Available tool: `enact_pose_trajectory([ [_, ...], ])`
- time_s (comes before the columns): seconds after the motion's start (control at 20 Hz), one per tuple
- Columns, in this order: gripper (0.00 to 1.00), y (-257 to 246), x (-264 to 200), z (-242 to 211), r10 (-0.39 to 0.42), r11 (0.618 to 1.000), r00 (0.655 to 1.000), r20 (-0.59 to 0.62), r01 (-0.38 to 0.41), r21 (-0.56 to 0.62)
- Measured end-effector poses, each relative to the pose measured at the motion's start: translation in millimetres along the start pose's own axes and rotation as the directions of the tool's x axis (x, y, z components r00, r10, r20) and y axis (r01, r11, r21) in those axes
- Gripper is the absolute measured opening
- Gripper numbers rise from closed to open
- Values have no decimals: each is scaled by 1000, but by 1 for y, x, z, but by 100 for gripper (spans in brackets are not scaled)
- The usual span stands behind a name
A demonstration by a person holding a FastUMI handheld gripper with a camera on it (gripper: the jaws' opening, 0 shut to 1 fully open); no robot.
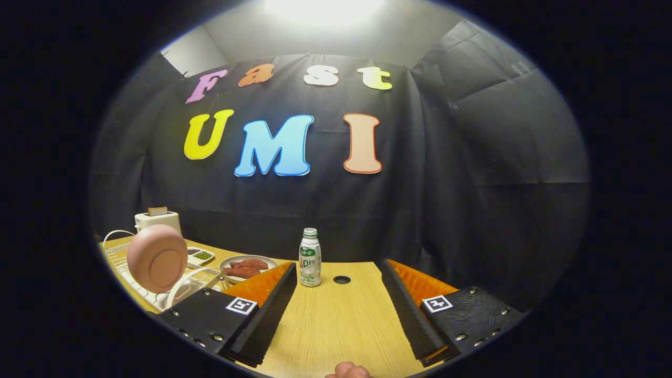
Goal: Take the plate from the dish rack, then take the spoon from the basket and place it into the plate.
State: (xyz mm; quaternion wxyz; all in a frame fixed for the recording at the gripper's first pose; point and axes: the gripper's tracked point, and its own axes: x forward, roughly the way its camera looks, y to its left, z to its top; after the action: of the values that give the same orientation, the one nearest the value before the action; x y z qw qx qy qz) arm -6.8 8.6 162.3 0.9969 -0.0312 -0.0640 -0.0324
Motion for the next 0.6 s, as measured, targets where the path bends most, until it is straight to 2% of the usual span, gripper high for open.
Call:
enact_pose_trajectory([
  [0.15, 99, 27, -13, 29, 33, 999, 999, -28, -34, -20],
  [0.3, 99, 60, -22, 49, 61, 998, 992, -107, -59, 26],
  [0.6, 99, 123, -21, 92, 91, 995, 980, -175, -82, 57],
])
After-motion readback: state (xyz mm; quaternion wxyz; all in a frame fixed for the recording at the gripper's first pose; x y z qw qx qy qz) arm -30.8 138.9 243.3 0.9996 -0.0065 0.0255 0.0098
